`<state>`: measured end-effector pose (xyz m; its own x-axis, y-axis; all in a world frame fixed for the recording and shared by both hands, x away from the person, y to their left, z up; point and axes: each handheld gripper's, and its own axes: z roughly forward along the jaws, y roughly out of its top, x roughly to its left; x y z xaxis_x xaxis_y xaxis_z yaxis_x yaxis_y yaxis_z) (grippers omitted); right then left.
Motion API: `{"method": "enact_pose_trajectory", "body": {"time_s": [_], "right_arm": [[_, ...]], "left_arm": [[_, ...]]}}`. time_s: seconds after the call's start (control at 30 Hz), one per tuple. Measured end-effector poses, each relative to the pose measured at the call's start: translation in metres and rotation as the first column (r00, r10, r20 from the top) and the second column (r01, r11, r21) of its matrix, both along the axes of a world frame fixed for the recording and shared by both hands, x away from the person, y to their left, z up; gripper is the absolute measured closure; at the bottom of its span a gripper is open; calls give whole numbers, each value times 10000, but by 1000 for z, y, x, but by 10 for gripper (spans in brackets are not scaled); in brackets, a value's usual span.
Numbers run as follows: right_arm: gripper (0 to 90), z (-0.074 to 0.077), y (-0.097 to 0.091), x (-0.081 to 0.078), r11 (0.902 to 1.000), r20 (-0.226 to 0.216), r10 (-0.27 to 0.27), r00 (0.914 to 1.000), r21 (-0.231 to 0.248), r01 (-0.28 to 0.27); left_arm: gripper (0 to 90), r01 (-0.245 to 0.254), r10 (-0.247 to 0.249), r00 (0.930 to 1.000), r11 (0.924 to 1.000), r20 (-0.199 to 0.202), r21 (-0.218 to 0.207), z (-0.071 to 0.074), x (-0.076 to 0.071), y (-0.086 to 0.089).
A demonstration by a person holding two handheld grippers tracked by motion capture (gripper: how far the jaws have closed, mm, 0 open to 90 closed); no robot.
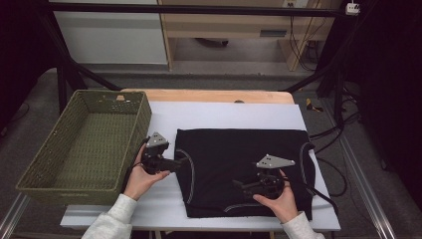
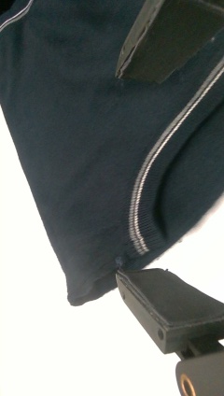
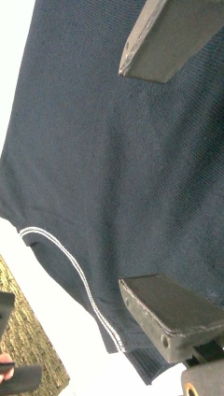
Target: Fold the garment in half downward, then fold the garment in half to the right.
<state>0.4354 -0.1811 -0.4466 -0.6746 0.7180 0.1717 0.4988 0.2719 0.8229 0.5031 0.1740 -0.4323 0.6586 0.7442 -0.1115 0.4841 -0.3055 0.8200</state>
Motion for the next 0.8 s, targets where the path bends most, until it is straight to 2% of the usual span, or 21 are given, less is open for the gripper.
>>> {"method": "enact_pose_trajectory", "body": {"time_s": [0.17,0.37,0.47,0.6,0.73,0.8], "right_arm": [[22,0,3,-3,10000,-78,43,10000,-58,-43],[22,0,7,-4,9999,-16,132,9999,-108,-132],[22,0,8,-5,9999,-30,121,9999,-92,-121],[22,0,10,-5,9998,-34,171,9998,-121,-172],[22,-1,12,-5,9997,-56,195,9998,-144,-196],[22,-2,12,-5,9996,-77,190,9998,-201,-192]], "left_arm": [[29,-295,296,9995,9995,-53,139,-1,13,-4],[31,-877,881,9960,9958,-148,267,-4,33,-7],[32,-1236,1245,9919,9917,-253,345,-8,43,-7],[56,-1374,1392,9894,9897,-425,412,-13,55,-7],[88,-1644,1675,9855,9818,-252,953,-16,66,-7],[110,-1841,1874,9817,9793,-336,847,-19,72,-5]]}}
